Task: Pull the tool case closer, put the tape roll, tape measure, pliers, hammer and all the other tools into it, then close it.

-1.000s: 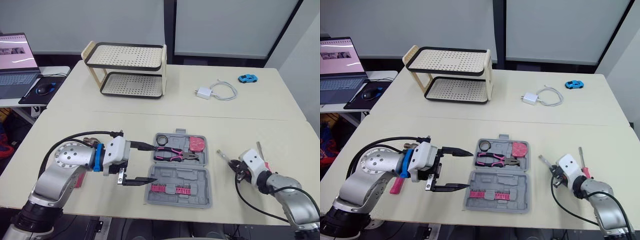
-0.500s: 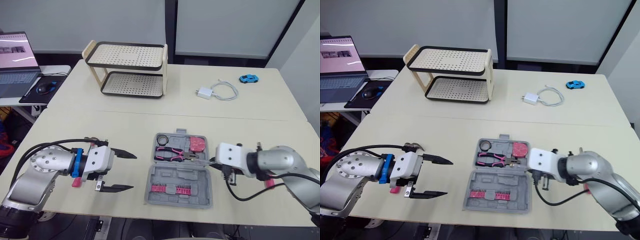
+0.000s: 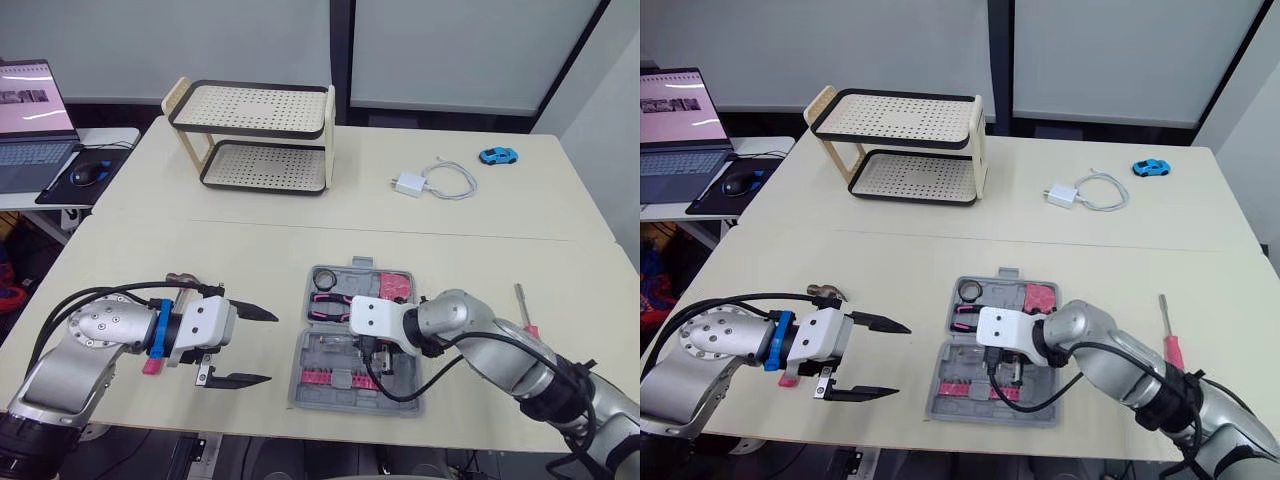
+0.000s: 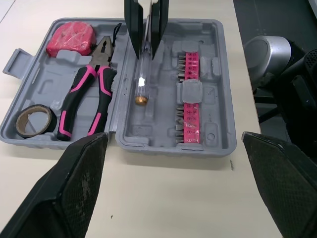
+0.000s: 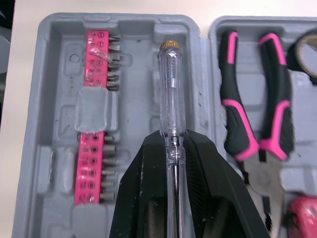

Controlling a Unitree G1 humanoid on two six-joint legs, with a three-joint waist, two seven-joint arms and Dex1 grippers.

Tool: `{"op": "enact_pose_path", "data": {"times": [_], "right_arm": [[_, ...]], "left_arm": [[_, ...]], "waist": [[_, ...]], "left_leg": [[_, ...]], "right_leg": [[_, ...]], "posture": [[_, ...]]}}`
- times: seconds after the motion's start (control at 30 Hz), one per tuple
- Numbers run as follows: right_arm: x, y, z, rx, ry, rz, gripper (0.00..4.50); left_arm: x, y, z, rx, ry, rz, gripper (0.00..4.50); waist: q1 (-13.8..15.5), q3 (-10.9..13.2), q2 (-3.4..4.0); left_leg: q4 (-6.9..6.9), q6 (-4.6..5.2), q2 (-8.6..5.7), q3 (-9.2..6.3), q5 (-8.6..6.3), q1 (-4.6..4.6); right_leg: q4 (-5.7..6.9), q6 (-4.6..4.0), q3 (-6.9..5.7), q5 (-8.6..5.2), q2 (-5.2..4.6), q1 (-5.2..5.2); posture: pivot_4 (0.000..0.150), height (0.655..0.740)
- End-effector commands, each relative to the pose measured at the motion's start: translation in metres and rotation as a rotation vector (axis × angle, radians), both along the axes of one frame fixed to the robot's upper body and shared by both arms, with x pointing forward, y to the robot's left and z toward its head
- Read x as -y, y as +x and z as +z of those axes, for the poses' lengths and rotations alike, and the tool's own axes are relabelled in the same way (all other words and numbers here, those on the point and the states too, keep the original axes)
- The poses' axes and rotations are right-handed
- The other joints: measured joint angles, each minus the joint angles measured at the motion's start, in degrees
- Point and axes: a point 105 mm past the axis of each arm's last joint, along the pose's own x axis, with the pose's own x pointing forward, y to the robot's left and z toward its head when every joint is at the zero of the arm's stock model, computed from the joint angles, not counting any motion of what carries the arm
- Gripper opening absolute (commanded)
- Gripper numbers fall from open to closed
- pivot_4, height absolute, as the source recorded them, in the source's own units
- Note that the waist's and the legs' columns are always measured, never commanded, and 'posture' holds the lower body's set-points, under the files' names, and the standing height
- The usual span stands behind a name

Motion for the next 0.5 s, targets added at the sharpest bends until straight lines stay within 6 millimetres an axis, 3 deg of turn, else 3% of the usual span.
{"op": "enact_pose_path", "data": {"times": [0.03,0.5], "right_arm": [[-0.0105,0.0049,0.0001,0.034,0.007,0.011,0.26],[-0.0182,0.0128,-0.0041,0.044,0.021,-0.001,0.26]], "left_arm": [[0.0024,-0.0016,0.0045,0.023,0.016,-0.015,4.50],[0.0033,-0.0038,0.0040,0.023,0.012,-0.014,4.50]], "waist": [[-0.1,0.0,-0.01],[-0.1,0.0,-0.01]], "left_leg": [[0.01,0.00,0.00,0.00,0.00,0.00],[0.04,0.00,0.01,-0.06,0.00,0.01]], "right_leg": [[0.01,0.00,0.00,0.00,0.00,0.00],[0.10,-0.01,-0.04,0.01,0.02,0.00]], "posture": [[0.150,0.7350],[0.150,0.7350]]}}
